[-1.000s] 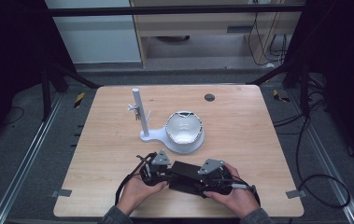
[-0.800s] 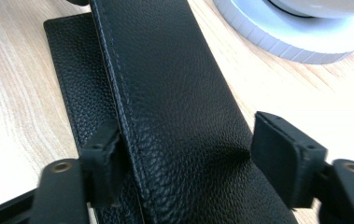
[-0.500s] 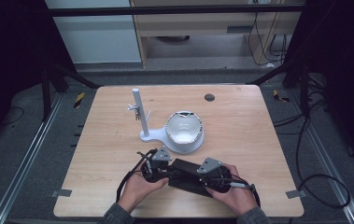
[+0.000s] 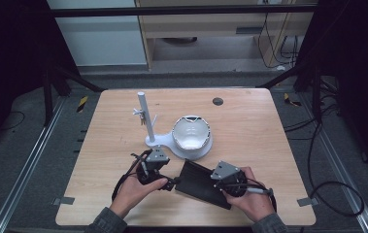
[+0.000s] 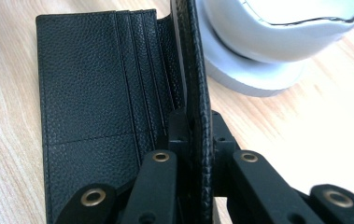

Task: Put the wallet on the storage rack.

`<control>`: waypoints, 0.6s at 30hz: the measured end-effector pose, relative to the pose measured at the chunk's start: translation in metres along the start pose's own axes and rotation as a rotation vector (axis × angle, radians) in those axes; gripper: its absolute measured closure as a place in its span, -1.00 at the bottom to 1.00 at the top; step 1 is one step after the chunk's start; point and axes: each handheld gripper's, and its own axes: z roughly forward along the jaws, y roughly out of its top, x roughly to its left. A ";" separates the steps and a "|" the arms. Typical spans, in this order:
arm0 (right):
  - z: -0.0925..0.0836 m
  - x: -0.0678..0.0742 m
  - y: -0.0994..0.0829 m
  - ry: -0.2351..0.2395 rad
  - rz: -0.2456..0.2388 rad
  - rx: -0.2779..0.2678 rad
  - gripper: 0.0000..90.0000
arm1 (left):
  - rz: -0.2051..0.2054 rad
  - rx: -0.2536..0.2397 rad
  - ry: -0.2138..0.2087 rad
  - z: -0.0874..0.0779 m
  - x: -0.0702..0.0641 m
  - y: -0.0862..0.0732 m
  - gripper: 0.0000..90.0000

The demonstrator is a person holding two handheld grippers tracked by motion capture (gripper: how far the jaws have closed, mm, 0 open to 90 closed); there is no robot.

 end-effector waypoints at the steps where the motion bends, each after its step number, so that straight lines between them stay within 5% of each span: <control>1: -0.002 -0.001 -0.001 -0.001 0.005 -0.009 0.87 | -0.003 -0.001 -0.006 0.000 0.001 0.000 -0.67; 18: -0.026 -0.020 -0.009 -0.008 0.086 -0.176 0.87 | 0.067 0.034 -0.031 0.010 0.002 0.016 -0.75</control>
